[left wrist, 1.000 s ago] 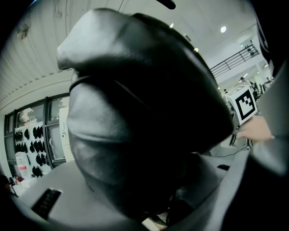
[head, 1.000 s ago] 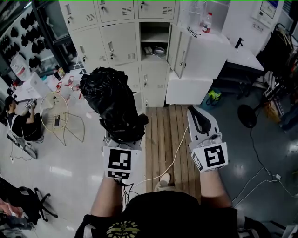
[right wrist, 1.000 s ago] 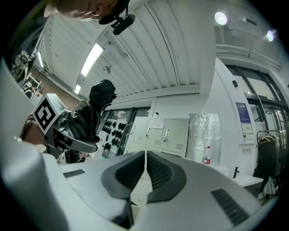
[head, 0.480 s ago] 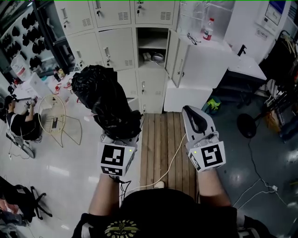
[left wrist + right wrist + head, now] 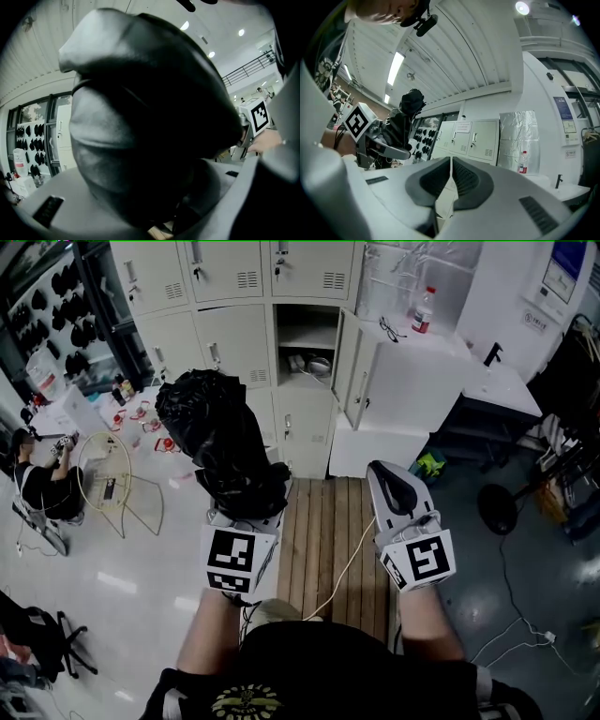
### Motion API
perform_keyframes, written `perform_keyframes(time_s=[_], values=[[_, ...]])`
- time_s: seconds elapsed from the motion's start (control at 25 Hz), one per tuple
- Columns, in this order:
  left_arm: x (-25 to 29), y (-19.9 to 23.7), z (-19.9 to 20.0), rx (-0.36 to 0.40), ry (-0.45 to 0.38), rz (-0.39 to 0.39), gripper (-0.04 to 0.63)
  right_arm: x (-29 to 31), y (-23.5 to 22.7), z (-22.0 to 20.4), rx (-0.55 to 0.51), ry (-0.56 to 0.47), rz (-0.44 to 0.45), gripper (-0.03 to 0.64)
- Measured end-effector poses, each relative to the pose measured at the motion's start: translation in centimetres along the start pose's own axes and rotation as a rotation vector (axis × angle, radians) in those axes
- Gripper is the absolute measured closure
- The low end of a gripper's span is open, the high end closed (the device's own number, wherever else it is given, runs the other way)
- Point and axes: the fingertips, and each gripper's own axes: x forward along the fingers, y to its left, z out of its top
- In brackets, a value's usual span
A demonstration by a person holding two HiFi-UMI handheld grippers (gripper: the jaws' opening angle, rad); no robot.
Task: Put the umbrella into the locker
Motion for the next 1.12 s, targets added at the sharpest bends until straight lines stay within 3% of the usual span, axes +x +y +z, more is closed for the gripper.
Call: perform_keyframes(time_s=[0.52,1.12], values=[[1.4,0.3,-1.3,0.01,0.044,-0.009,0.337,1.3,0.0,-0.5,0.018,-0.018,0.019,0.581],[9.1,4.2,-2.2,0.029,0.034,-0.068,0.336,8.7,-3.1,-2.5,0.001,0.009,-0.016,0.581]])
